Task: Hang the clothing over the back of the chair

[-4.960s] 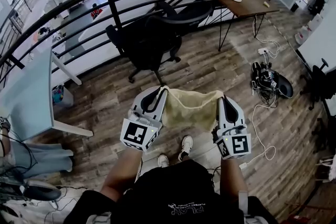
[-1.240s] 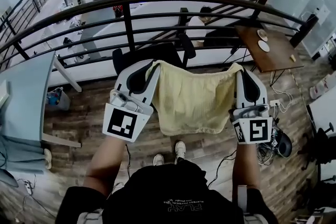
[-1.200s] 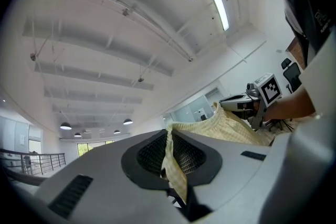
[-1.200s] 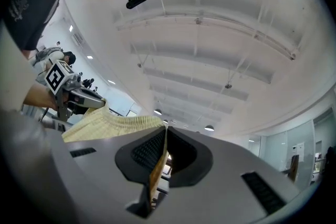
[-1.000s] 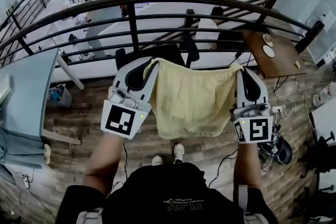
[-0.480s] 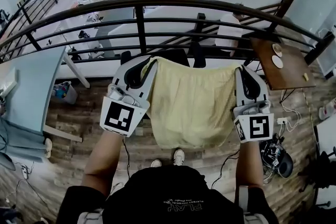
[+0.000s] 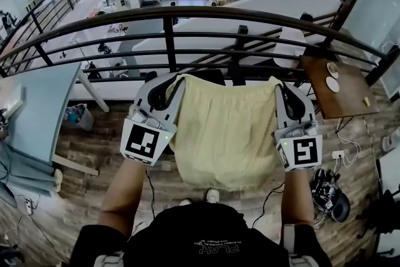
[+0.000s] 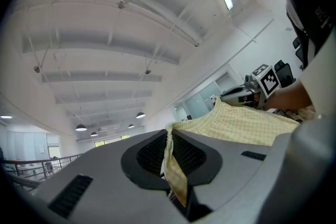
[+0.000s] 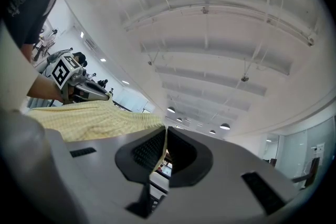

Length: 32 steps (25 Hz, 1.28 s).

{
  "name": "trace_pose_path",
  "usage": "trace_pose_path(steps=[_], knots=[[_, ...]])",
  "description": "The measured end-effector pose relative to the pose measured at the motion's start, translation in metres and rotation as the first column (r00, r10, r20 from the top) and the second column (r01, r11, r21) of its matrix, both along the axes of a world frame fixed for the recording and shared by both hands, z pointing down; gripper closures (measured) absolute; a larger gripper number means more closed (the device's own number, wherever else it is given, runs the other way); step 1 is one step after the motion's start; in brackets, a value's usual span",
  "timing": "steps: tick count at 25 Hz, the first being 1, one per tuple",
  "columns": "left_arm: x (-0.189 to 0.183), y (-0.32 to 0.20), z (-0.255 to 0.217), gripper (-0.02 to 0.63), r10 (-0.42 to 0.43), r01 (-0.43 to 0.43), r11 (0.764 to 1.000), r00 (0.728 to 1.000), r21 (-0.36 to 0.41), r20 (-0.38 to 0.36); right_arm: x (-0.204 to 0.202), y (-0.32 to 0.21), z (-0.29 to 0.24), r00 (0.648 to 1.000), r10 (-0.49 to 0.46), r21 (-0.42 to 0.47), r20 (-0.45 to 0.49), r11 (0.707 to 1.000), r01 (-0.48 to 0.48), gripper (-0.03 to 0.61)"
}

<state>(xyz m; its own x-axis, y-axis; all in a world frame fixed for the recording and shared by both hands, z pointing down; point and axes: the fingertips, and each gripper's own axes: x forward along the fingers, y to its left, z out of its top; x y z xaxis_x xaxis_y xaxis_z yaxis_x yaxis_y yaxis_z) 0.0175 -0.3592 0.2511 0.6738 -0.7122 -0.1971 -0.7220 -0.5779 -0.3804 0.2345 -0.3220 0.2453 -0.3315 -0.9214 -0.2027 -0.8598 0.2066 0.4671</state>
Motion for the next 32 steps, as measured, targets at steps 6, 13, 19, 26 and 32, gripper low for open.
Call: trace_pose_path(steps=[6,13,19,26,32], knots=[[0.004,-0.01,0.006,0.577,-0.005,0.005,1.0,1.0,-0.011,-0.002,0.002,-0.014,0.003,1.0,-0.008,-0.016,-0.005,1.0,0.008,0.554],[0.008,-0.027,0.013,0.575,-0.028,0.029,0.999,1.0,-0.033,0.011,0.009,-0.03,0.008,1.0,-0.017,-0.047,-0.016,0.999,0.016,0.554],[0.021,-0.045,0.02,0.575,-0.035,0.037,0.998,0.999,-0.044,0.038,0.02,-0.05,0.015,0.999,-0.017,-0.087,-0.032,0.996,0.014,0.554],[0.02,-0.06,0.037,0.572,-0.035,0.04,0.995,0.998,-0.091,0.05,0.017,-0.069,0.037,0.997,-0.04,-0.165,-0.066,0.986,0.028,0.554],[0.021,-0.067,0.057,0.572,-0.027,0.039,0.991,0.995,-0.127,0.098,0.007,-0.08,0.059,0.988,-0.094,-0.27,-0.123,0.961,0.057,0.554]])
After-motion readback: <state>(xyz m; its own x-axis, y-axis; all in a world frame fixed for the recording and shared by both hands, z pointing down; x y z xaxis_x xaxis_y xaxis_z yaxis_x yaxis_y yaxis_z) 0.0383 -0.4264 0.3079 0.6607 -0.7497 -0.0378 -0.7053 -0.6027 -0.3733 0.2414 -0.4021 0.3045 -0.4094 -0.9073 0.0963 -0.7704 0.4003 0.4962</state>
